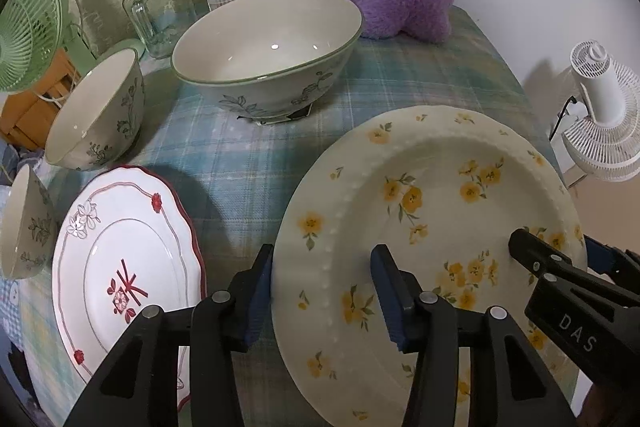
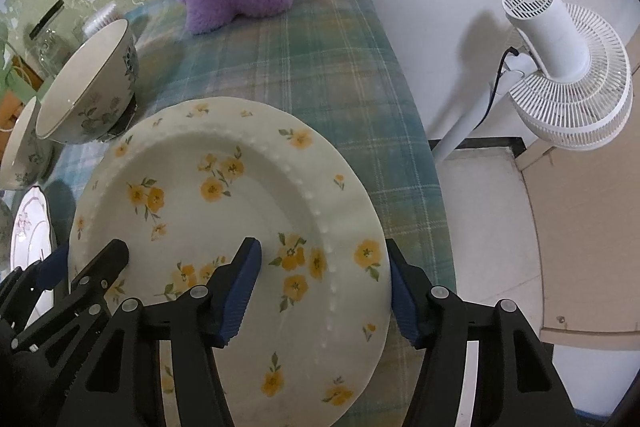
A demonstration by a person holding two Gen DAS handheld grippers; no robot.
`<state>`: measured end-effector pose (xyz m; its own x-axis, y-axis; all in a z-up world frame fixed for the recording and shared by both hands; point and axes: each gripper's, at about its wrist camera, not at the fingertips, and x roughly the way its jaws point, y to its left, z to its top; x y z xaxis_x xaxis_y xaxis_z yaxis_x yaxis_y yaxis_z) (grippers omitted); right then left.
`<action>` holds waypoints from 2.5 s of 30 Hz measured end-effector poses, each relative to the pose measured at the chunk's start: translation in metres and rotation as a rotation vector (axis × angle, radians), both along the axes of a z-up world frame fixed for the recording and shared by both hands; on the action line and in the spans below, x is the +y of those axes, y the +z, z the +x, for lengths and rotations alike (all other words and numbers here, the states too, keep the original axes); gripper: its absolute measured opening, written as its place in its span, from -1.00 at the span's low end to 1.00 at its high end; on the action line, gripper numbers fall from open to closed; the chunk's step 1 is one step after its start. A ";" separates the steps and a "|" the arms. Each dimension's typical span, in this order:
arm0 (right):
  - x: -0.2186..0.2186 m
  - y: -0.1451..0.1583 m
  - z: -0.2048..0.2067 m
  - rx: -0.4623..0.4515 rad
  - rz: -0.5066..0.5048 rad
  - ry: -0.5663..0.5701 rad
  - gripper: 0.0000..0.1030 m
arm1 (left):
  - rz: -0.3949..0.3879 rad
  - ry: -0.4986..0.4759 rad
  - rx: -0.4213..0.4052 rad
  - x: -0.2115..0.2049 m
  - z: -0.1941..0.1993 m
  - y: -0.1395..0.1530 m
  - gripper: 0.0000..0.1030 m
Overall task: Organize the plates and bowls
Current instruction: 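Lower the held plate onto the yellow-flowered deep plate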
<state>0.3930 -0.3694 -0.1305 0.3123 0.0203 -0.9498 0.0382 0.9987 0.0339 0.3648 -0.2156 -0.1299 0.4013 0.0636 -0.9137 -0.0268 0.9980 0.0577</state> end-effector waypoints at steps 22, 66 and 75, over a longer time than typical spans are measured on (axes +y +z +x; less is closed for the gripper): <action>0.010 0.046 -0.034 -0.056 -0.021 0.001 0.21 | 0.002 -0.017 -0.038 0.013 -0.025 0.037 -0.05; 0.076 0.028 -0.214 0.018 -0.045 -0.084 0.21 | 0.020 -0.097 0.023 0.069 -0.190 0.029 -0.05; 0.073 0.019 -0.217 0.040 -0.028 -0.085 0.21 | 0.021 -0.078 0.050 0.066 -0.193 0.021 -0.03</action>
